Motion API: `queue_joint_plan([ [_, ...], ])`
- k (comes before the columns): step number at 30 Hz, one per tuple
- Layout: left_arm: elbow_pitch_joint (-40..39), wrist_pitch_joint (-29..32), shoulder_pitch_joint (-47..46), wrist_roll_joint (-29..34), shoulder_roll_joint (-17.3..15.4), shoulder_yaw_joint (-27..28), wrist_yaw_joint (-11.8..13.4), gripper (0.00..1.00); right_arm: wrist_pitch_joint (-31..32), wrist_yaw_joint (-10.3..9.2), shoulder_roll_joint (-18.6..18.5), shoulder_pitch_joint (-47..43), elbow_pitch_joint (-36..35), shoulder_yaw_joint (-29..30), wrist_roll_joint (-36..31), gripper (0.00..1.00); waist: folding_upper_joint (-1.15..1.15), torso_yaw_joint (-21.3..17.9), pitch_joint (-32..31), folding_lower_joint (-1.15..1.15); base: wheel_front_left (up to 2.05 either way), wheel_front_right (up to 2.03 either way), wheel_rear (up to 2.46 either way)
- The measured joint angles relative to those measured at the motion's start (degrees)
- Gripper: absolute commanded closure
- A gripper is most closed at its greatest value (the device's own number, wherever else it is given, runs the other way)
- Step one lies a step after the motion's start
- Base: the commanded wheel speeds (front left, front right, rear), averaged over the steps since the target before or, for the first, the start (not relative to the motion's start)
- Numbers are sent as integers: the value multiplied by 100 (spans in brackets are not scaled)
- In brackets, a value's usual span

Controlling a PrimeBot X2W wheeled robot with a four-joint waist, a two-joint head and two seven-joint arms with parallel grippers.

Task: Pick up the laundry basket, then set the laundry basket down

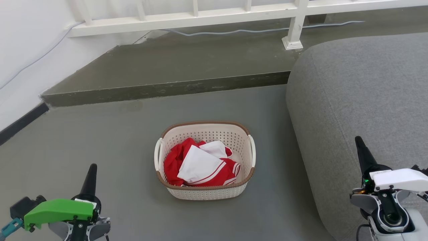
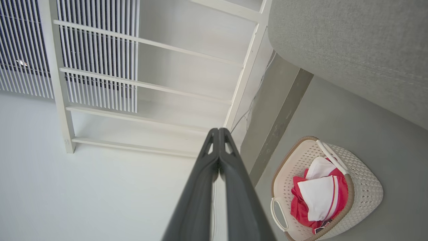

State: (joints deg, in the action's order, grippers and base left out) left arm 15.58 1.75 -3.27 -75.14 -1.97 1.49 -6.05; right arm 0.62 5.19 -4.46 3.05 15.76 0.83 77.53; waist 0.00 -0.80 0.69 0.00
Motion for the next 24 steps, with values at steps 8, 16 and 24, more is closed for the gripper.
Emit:
queue_joint_plan([
  [8, 9, 158, -4, -508, 0, 87, -49, 100, 145, 56, 44, 4, 8, 168, 460, 100, 0, 26, -17, 0, 0, 0, 0],
  [16, 19, 281, -9, -1029, 1, 199, -51, 100, 280, 101, 85, 8, 9, 337, 954, 100, 0, 51, -34, 0, 0, 0, 0],
  [24, 26, 436, -22, -1511, 1, 292, -58, 100, 405, 135, 108, 30, 10, 504, 1436, 100, 0, 77, -51, 0, 0, 0, 0],
])
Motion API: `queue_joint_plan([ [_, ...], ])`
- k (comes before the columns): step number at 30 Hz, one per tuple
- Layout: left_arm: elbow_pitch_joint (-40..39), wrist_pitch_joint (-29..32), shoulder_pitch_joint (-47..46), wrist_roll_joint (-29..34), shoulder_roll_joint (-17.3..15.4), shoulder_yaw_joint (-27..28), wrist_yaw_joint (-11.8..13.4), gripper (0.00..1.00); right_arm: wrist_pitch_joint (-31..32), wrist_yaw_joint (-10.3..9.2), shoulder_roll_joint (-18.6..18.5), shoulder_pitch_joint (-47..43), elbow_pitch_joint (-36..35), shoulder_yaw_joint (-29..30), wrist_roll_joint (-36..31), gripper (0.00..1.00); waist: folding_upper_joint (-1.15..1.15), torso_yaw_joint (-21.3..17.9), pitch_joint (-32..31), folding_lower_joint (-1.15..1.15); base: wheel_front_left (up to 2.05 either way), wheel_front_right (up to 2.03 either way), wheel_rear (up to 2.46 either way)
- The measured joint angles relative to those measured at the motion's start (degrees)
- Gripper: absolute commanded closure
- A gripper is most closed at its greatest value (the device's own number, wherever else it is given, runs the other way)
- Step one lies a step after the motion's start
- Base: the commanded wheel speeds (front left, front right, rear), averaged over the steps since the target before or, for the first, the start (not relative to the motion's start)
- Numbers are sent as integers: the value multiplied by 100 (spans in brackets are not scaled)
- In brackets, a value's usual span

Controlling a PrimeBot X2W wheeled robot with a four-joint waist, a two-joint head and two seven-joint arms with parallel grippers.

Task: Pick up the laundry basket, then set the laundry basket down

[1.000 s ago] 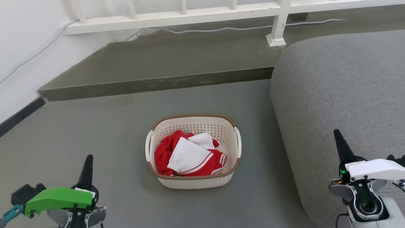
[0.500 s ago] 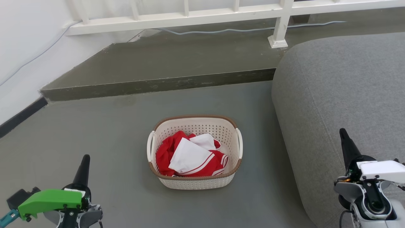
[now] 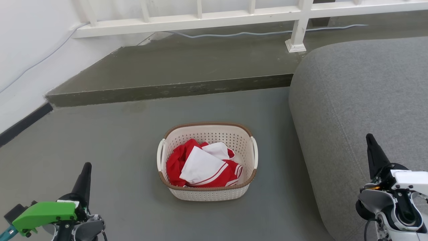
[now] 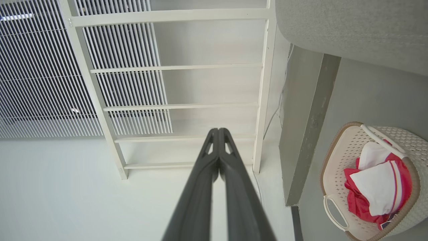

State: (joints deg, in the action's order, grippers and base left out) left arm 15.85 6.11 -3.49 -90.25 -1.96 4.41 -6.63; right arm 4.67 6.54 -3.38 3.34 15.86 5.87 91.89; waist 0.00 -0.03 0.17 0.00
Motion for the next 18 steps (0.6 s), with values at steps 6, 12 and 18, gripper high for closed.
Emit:
queue_joint_plan([
  [6, 1, 22, -4, -152, 0, 33, -43, 100, 43, 1, 12, 4, 0, 43, 57, 100, 0, 3, -2, 0, 0, 0, 0],
  [12, 1, 22, -4, -152, 0, 34, -43, 100, 43, 1, 14, 5, 0, 45, 58, 100, 0, 3, -2, 0, 0, 0, 0],
  [18, 1, 22, -5, -153, 0, 34, -43, 100, 43, 1, 14, 7, 0, 47, 59, 100, 0, 3, -2, 0, 0, 0, 0],
])
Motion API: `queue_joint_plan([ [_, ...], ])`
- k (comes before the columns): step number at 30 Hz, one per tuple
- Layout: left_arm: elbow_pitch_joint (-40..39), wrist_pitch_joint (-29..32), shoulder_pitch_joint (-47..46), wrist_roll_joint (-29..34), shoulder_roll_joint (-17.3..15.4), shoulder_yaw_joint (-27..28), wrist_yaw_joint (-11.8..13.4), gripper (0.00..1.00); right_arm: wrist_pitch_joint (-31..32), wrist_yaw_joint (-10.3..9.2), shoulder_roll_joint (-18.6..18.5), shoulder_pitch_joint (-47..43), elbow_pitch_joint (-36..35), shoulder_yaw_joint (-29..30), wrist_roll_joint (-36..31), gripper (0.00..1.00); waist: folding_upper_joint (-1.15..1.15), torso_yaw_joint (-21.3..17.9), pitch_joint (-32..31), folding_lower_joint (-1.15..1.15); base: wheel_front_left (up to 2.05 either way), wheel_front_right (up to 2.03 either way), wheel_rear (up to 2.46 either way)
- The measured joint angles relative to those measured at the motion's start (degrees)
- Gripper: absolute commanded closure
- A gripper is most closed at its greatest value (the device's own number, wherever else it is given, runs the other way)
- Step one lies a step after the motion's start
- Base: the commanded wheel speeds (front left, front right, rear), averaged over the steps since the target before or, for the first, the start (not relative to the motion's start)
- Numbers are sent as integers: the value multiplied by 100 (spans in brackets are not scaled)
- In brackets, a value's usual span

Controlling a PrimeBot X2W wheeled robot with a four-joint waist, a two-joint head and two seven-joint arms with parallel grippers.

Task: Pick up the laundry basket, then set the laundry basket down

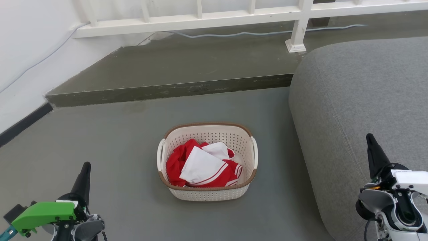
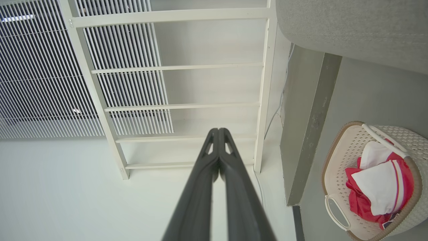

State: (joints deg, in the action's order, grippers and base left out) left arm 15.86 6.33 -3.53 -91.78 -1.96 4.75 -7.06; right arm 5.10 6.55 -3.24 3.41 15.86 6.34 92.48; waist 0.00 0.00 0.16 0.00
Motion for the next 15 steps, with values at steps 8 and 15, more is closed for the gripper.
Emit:
queue_joint_plan([
  [8, -1, 0, 0, 0, 0, 0, 0, 100, 0, 0, 1, 1, 0, 2, 4, 100, 0, 0, 0, 0, 0, 0, 0],
  [15, -1, 0, -1, -1, 0, 0, 0, 100, 0, 0, 1, 2, 0, 4, 4, 100, 0, 0, 0, 0, 0, 0, 0],
])
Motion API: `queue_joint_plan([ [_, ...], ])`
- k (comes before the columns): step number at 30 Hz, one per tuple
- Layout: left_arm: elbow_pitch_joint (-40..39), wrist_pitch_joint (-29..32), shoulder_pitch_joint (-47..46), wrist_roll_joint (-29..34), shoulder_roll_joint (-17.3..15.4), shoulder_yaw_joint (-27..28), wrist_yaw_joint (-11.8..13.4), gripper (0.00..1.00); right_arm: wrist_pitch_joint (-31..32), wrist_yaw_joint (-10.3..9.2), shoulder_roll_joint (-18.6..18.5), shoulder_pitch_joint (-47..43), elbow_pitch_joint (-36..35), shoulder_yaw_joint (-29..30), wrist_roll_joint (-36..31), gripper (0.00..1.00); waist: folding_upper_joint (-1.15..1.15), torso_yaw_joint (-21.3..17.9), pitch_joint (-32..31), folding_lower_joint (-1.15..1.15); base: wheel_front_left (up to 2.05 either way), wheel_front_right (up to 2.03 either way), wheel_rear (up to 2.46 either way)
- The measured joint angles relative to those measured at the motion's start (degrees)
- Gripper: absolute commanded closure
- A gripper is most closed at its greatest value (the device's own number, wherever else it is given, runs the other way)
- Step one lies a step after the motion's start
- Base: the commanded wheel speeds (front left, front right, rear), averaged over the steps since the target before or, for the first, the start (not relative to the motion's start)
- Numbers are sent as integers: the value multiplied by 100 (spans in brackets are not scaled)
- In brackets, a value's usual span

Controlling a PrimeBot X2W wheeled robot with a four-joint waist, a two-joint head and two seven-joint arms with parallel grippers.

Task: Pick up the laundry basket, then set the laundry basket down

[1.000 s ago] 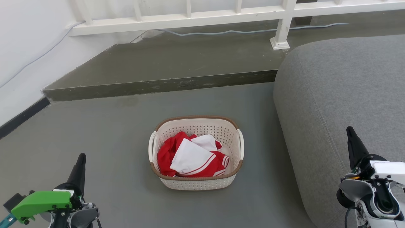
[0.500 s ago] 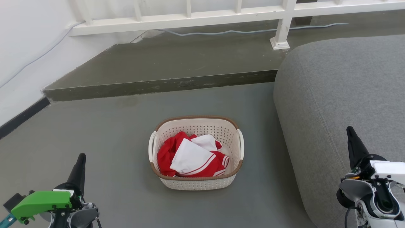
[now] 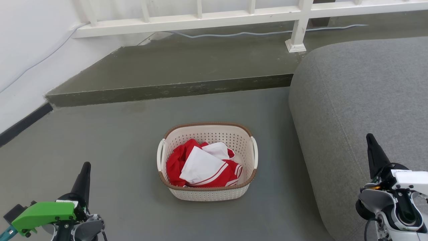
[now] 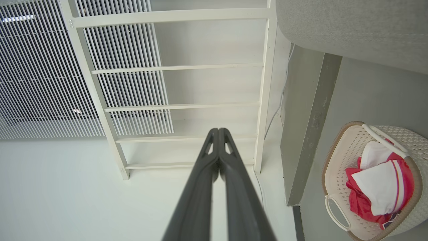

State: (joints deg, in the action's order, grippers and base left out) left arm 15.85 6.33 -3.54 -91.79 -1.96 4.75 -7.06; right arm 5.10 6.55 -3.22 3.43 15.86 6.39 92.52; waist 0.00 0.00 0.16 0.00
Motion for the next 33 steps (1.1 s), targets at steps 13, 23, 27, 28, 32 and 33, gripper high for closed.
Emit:
queue_joint_plan([
  [13, -1, 0, 0, -5, 0, 0, 0, 100, 0, 1, 1, 1, 0, 2, 0, 100, 0, 0, 0, 0, 0, 0, 0],
  [23, -1, 0, 0, -5, 0, 0, 0, 100, 0, 1, 2, 1, -1, 4, 0, 100, 0, 0, 0, 0, 0, 0, 0],
  [27, -1, 0, 0, -5, 0, 0, 0, 100, 0, 1, 2, 1, -1, 4, 0, 100, 0, 0, 0, 0, 0, 0, 0],
  [28, -1, 0, 0, -5, 0, 0, 0, 100, 0, 1, 2, 1, -1, 4, 0, 100, 0, 0, 0, 0, 0, 0, 0],
  [32, -1, 0, 0, -5, 0, 0, 0, 100, 0, 1, 2, 1, -1, 5, 0, 100, 0, 0, 0, 0, 0, 0, 0],
  [33, -1, 0, 0, -5, 0, 0, 0, 100, 0, 1, 2, 1, -1, 5, 0, 100, 0, 0, 1, 0, 0, 0, 0],
])
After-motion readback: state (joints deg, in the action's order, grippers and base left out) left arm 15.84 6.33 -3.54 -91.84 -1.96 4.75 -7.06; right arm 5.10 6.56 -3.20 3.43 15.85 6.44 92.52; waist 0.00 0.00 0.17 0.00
